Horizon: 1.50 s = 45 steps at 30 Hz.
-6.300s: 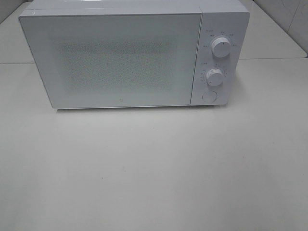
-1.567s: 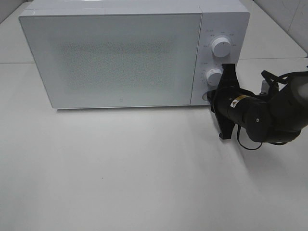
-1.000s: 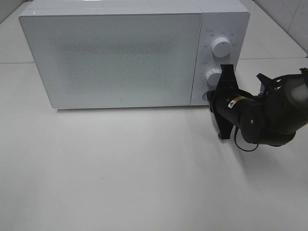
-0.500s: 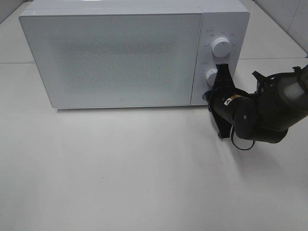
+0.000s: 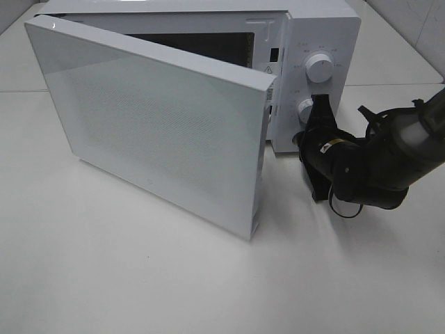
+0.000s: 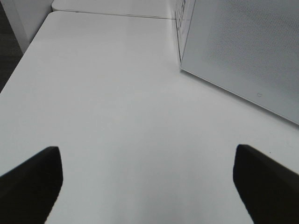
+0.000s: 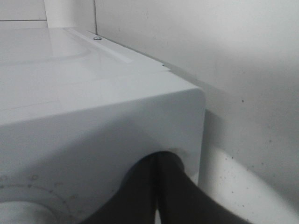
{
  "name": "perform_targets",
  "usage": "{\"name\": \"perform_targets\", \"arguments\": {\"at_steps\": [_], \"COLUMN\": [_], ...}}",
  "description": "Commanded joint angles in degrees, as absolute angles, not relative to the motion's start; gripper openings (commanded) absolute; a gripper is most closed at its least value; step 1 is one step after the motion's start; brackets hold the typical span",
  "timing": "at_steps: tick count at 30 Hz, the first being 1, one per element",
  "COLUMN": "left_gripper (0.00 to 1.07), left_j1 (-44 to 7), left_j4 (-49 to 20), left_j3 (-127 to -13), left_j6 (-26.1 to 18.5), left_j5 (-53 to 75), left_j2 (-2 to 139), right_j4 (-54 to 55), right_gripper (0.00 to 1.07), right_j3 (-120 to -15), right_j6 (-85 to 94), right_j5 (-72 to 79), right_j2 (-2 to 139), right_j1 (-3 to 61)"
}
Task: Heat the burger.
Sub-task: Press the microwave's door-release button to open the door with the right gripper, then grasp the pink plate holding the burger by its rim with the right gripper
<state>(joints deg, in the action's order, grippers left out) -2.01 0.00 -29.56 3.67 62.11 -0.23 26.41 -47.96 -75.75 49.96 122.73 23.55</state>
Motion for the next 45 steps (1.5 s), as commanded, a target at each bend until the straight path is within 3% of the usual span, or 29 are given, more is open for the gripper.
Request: {"name": "perform_targets", "arguments": {"at_steps": [1,15,30,45], "left_gripper": [0.91,0.91,0.91,0.91], "left_j1": [-1.8,-1.8,-1.8,-1.8], "left_j4": [-0.6,-0.6,-0.6,-0.6], "left_j3": [-29.6,-29.6,-29.6,-29.6], "left_j6": [3.6,3.6,3.6,3.6], "left_j5": [61.1,61.1,61.1,61.1], "left_j2": [-1.0,-1.0,-1.0,-1.0], "right_j4": [28.0,26.6,20.7,12.7], "right_gripper": [0.0,0.0,0.0,0.0], "right_j3": [-52.9,-47.3,-38.3,-33.7], "right_j6": [-74.5,-77.2,-77.8,-58.0], "right_j5": [69.6,59.3,51.9,30.3], "right_j2": [121.7,119.9,113.6,99.0], "right_j1": [20.7,24.7,24.7,24.6]}}
